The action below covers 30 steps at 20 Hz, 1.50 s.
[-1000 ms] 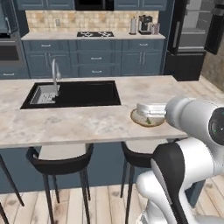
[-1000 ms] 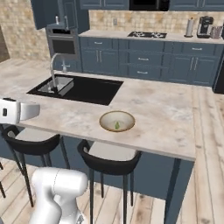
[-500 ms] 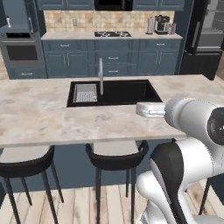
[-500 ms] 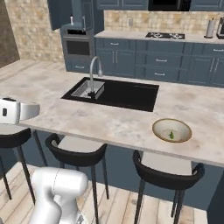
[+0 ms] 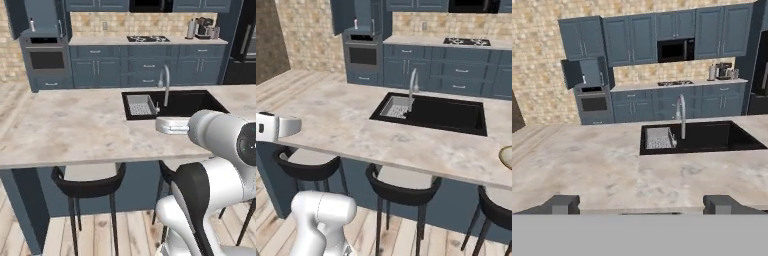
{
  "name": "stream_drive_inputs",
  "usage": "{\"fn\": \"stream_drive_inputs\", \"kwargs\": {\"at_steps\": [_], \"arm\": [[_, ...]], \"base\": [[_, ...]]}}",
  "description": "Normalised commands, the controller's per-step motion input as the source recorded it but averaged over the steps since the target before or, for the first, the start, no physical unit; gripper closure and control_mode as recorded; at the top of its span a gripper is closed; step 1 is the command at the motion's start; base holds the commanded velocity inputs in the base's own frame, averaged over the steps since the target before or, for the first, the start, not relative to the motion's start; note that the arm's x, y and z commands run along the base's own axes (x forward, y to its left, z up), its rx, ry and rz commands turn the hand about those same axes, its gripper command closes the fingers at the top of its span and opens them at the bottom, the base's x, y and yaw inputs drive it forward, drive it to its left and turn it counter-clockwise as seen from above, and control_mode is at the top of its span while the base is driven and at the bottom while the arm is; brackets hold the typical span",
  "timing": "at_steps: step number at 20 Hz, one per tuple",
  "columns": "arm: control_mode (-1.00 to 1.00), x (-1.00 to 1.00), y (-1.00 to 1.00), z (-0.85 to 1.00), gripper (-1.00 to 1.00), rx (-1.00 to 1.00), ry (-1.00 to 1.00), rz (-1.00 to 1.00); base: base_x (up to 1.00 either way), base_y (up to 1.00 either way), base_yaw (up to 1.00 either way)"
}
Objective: There is a bowl on the dining counter. Grab a lemon wedge from the fridge and place it in the bowl. Then get the liquor bottle and glass cup from the cabinet and place them next to the bowl.
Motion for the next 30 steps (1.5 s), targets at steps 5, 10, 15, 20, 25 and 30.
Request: {"fn": "stream_drive_inputs", "kwargs": {"at_steps": [5, 10, 15, 20, 25, 30], "arm": [[1.0, 0.0, 0.0, 0.0, -1.0, 0.0, 0.0, 0.0], [1.0, 0.0, 0.0, 0.0, -1.0, 0.0, 0.0, 0.0], [1.0, 0.0, 0.0, 0.0, -1.0, 0.0, 0.0, 0.0], [1.0, 0.0, 0.0, 0.0, -1.0, 0.0, 0.0, 0.0], [1.0, 0.0, 0.0, 0.0, -1.0, 0.0, 0.0, 0.0], [1.0, 0.0, 0.0, 0.0, -1.0, 0.0, 0.0, 0.0]], "base": [[0.0, 1.0, -0.07], [0.01, 1.0, -0.08], [0.11, 1.0, -0.09], [0.44, 1.0, -0.24], [0.65, 0.99, -0.27], [0.83, 0.86, -0.23]]}}
